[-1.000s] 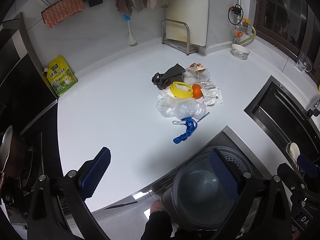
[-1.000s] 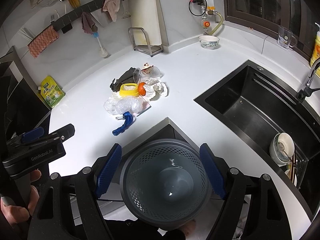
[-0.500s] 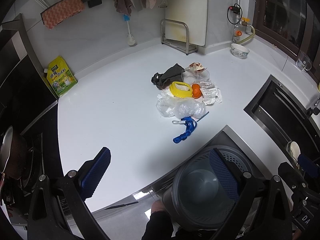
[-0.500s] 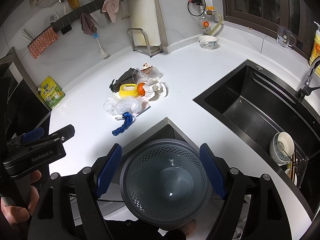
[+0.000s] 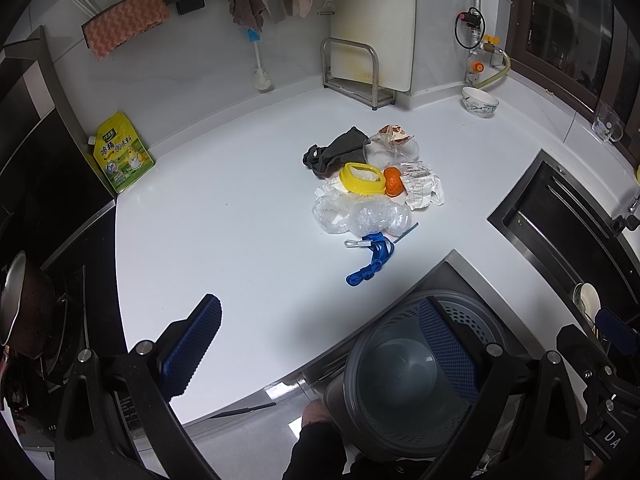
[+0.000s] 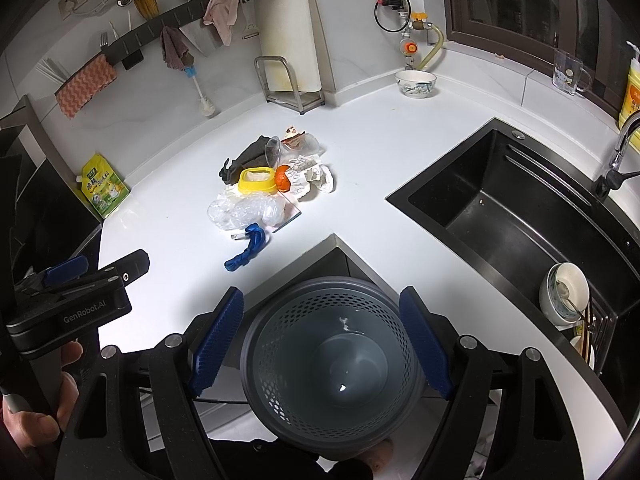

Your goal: Collect trash

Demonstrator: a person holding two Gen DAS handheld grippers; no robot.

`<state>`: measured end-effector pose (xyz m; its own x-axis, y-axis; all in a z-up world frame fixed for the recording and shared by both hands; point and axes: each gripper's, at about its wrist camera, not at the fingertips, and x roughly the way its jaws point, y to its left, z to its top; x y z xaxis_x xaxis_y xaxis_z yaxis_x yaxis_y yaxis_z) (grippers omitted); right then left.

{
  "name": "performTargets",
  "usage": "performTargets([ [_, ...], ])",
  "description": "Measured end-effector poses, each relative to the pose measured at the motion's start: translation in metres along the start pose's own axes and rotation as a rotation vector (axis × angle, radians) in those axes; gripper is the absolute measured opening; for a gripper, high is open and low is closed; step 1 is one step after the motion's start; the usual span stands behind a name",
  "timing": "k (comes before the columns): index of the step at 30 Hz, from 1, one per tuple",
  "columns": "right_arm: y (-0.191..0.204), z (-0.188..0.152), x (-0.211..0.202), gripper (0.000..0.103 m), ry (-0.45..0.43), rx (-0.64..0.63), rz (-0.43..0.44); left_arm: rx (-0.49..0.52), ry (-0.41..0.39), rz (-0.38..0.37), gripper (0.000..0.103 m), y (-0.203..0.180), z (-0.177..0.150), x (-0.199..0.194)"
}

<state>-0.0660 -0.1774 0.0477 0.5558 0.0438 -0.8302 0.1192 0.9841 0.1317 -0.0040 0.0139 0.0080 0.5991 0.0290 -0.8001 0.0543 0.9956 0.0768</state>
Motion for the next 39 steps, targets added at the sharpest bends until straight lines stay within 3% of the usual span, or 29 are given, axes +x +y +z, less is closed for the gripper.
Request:
performTargets([
  [22,0.002,-0.006,0.001,0.076,0.014,0.000,0.008,0.002,0.016,0.005,0.097,0.001,-0.003,0.004],
  [33,0.007,-0.005,0.040,0.076,0.074,-0.025,0.024,-0.047,0.061,0.041,0.097,0.031,-0.004,0.037],
  [39,0.012,0.011,0.070,0.076,0.090,-0.038,0.016,-0.044,0.088,0.021,0.097,0.033,-0.004,0.068],
])
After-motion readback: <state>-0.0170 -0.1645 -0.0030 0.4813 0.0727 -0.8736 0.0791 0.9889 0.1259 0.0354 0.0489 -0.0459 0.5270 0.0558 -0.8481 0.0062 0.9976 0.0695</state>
